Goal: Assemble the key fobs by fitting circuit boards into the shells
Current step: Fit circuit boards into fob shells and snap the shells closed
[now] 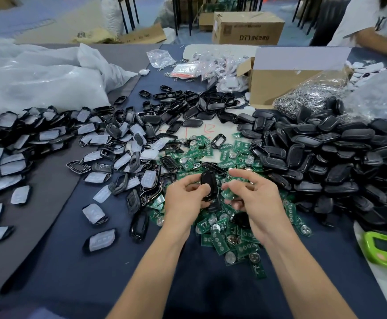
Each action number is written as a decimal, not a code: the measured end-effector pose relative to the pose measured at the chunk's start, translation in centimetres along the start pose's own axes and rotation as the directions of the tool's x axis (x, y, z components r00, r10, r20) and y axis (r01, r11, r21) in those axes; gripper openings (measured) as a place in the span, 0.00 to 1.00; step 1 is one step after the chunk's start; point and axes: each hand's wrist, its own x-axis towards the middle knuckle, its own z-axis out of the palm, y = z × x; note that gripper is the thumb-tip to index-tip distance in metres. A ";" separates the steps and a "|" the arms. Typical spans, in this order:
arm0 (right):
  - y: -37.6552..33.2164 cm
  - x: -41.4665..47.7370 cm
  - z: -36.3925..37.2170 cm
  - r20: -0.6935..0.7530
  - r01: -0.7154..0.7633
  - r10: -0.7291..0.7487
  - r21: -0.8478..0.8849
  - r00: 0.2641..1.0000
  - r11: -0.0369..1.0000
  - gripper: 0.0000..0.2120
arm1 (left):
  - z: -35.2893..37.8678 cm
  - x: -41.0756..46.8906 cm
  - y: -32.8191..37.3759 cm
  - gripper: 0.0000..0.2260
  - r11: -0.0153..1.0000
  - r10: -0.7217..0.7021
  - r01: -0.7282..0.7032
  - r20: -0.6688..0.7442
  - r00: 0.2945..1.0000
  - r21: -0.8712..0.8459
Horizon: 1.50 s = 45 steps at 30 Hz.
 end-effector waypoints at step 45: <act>-0.1 -1.4 -0.9 0.052 0.153 -0.143 -0.324 0.988 0.934 0.15 | -0.5 -1.9 1.4 0.12 0.987 0.093 -0.091 -0.006 0.996 0.135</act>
